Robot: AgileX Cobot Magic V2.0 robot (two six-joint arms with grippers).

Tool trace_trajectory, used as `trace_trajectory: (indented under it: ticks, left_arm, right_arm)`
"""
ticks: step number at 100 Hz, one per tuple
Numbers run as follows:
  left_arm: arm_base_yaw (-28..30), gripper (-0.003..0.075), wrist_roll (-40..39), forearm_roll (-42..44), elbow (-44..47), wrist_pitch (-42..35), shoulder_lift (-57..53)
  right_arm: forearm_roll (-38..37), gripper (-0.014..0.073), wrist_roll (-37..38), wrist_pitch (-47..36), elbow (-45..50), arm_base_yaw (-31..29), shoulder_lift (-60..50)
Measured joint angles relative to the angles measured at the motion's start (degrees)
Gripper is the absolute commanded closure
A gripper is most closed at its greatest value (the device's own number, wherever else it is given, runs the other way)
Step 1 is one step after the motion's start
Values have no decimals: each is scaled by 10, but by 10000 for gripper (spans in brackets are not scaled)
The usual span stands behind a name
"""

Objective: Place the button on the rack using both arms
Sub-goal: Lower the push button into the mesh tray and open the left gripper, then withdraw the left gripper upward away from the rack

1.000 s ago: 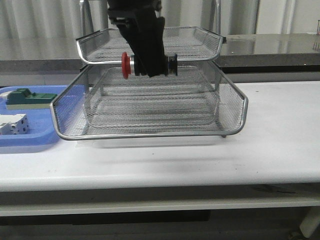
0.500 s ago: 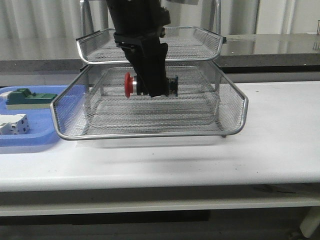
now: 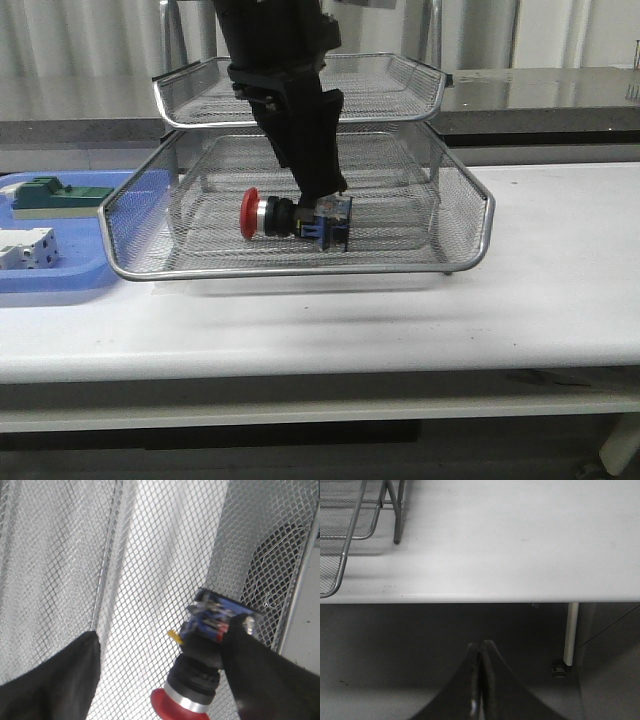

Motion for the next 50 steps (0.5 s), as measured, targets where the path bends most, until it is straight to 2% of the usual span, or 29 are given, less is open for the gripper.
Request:
trace_trajectory:
  ticks: [24, 50]
  left_arm:
    - [0, 216, -20, 0, 0, 0, -12]
    - [0, 230, -48, 0, 0, 0, -95]
  right_arm:
    - [0, 660, 0, 0, 0, 0, 0]
    - [0, 660, -1, 0, 0, 0, 0]
